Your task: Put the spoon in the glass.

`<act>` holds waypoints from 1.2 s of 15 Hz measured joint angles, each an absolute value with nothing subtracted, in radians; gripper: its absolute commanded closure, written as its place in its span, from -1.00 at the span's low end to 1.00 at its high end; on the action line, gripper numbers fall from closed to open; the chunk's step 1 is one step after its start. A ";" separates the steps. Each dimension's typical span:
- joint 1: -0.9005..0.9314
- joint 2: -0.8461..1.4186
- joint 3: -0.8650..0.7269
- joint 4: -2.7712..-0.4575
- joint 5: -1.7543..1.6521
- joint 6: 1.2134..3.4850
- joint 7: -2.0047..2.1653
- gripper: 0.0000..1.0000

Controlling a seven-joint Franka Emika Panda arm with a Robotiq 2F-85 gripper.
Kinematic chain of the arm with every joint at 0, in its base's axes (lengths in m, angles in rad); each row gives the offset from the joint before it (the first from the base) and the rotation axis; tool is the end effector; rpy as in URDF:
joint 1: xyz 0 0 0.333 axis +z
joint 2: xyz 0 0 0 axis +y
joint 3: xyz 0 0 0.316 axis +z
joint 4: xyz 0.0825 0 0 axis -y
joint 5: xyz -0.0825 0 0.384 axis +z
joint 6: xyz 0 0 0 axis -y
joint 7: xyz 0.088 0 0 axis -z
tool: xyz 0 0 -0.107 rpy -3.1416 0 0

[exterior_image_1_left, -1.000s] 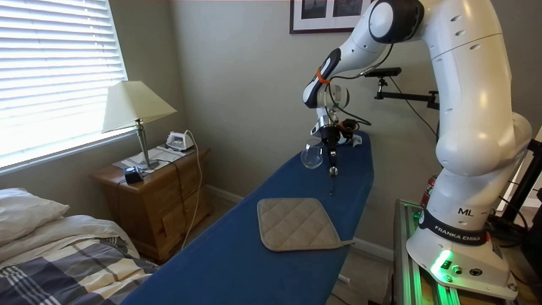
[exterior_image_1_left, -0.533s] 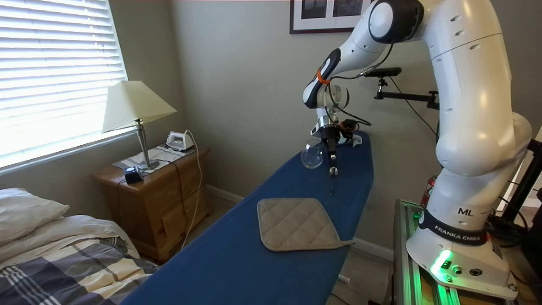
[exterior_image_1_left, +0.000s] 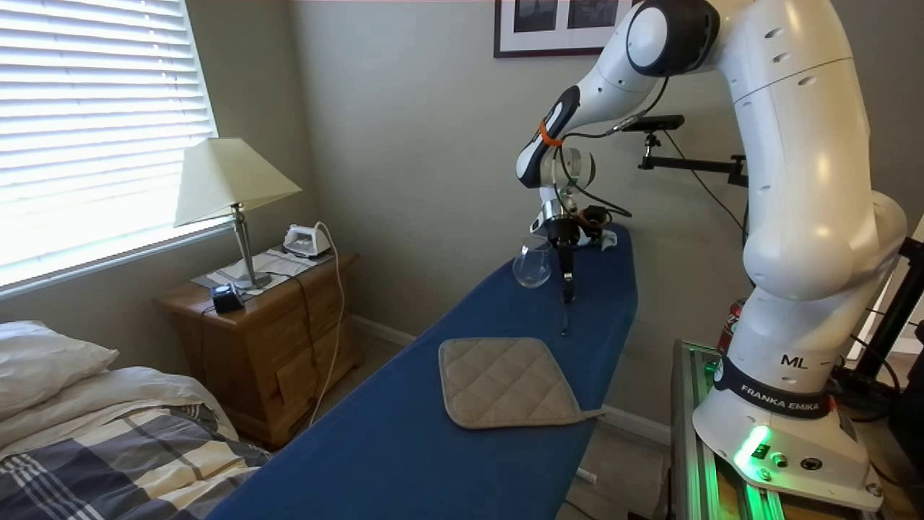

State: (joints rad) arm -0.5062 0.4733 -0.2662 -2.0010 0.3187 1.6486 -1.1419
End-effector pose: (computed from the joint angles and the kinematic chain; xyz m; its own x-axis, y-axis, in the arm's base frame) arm 0.3830 -0.3323 0.1965 0.9365 0.2694 -0.2245 0.0432 -0.7240 -0.6885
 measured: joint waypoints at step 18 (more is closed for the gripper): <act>-0.486 0.292 -0.270 -1.999 0.318 1.547 -1.035 0.98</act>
State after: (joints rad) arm -0.4861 0.2916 -0.2697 -1.9990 0.3176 1.5469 -1.0354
